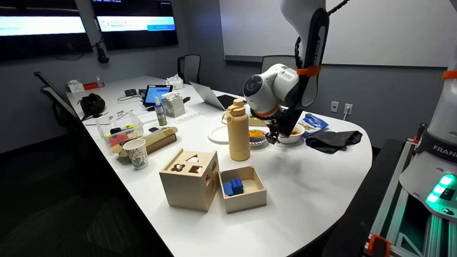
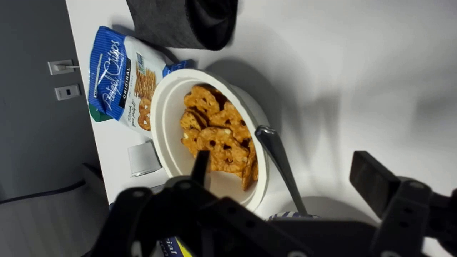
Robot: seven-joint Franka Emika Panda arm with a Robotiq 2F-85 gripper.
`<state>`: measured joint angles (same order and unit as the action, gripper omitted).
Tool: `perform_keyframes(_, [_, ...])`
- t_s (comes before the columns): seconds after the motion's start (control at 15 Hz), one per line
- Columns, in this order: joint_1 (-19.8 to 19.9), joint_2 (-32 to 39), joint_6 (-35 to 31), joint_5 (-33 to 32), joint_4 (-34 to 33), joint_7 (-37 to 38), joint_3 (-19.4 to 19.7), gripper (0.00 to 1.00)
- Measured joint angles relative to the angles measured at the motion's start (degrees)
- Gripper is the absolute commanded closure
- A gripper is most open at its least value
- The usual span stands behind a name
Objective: Use the spatula to stir the contents in the bowl
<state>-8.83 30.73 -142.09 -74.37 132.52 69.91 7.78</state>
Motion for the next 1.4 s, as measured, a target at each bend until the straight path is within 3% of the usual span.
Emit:
perform_keyframes(0.27, [1.1,2.7,2.6,-0.4,-2.3,1.5,-1.2,0.0])
perform_keyframes(0.4, [1.8,4.0,3.2,-0.4,-3.5,1.7,-1.5,0.06])
perform_keyframes(0.47, [2.1,4.6,3.2,-0.4,-4.0,1.8,-1.6,0.26])
perform_keyframes(0.53, [2.5,5.0,3.2,-0.4,-4.5,1.8,-1.7,0.3])
perform_keyframes(1.07, [3.1,7.2,3.2,-0.4,-6.7,2.2,-2.0,0.93])
perform_keyframes(1.13, [3.2,7.2,3.2,-0.4,-6.7,2.4,-2.0,0.99])
perform_keyframes(1.4, [3.3,7.2,3.3,-0.5,-6.7,3.3,-2.0,0.99])
